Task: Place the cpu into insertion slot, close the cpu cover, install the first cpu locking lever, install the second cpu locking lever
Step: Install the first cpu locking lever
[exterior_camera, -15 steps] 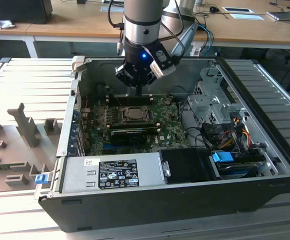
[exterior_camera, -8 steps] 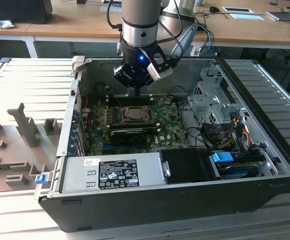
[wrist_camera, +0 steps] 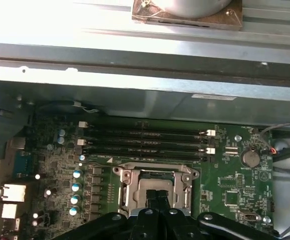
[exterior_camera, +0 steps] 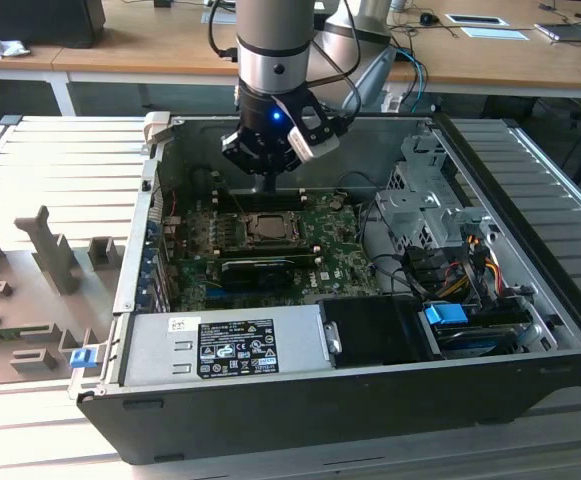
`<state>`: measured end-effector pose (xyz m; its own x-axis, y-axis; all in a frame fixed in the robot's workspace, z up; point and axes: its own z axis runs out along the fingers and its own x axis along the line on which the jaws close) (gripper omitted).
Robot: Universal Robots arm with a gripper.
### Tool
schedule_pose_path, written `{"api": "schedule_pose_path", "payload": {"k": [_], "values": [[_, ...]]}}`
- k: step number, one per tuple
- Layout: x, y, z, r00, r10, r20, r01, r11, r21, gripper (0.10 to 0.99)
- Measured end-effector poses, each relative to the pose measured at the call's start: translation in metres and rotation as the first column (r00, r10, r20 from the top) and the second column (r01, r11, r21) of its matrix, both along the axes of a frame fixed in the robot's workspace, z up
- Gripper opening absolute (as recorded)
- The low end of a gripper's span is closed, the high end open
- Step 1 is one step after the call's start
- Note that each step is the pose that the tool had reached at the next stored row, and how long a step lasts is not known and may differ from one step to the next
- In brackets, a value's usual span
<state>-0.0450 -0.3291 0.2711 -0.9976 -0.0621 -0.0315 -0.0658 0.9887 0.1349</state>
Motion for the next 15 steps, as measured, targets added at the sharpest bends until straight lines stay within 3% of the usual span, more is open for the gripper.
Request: {"api": "schedule_pose_path", "payload": {"k": [15], "values": [[-0.0117, 0.0000, -0.0011, 1.0000, 0.000, 0.0000, 0.000, 1.0000, 0.000, 0.106]]}}
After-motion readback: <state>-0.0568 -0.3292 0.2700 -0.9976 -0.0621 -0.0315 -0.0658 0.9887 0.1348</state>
